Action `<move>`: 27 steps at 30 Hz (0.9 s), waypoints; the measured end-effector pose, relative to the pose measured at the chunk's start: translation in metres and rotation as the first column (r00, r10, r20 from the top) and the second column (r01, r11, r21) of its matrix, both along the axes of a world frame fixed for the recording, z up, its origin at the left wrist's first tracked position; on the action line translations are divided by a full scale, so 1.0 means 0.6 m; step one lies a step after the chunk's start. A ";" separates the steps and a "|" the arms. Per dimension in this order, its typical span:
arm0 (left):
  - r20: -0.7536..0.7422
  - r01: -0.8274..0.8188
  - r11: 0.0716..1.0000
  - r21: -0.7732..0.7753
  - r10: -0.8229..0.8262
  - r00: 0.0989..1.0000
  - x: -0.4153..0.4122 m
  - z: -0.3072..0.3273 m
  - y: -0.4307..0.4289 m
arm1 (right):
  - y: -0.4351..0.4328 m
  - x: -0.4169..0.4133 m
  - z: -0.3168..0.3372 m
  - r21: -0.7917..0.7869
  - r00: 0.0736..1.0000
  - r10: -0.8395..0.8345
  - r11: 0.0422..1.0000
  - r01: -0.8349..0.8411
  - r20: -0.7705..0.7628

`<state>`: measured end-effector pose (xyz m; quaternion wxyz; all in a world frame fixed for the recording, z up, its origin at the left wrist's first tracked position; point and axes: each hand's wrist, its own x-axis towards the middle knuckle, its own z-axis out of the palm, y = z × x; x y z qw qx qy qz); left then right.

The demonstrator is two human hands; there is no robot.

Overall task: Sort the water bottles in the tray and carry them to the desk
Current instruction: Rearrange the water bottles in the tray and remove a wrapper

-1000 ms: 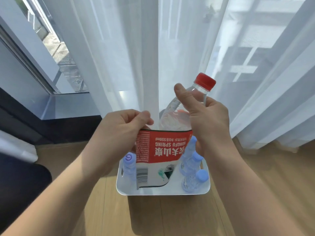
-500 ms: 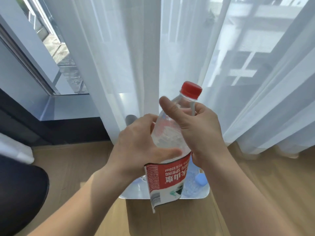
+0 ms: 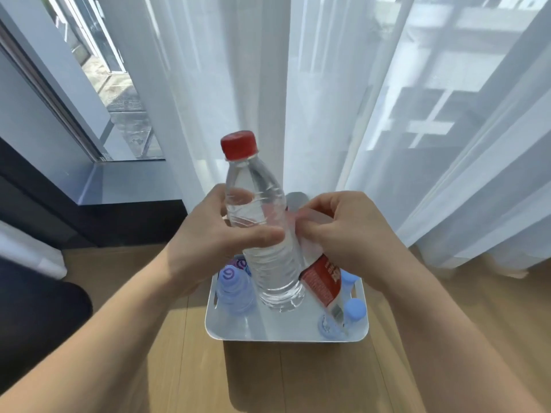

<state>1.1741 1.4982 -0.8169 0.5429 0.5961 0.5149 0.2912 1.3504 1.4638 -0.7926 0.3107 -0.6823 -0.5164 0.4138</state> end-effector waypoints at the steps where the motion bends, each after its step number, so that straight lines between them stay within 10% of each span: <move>1: -0.039 0.008 1.000 0.007 -0.007 0.999 0.003 -0.003 -0.002 | 0.000 0.000 -0.003 0.000 0.999 -0.002 1.000 0.002 0.037; 9: -0.221 0.153 0.986 0.068 -0.134 0.966 -0.013 0.004 0.004 | -0.003 0.087 0.007 0.206 0.879 -0.431 0.896 0.392 0.204; 27: -0.616 0.249 0.967 0.050 -0.166 0.770 0.078 -0.188 -0.038 | -0.022 0.109 0.017 0.160 0.892 -0.438 0.894 0.419 0.113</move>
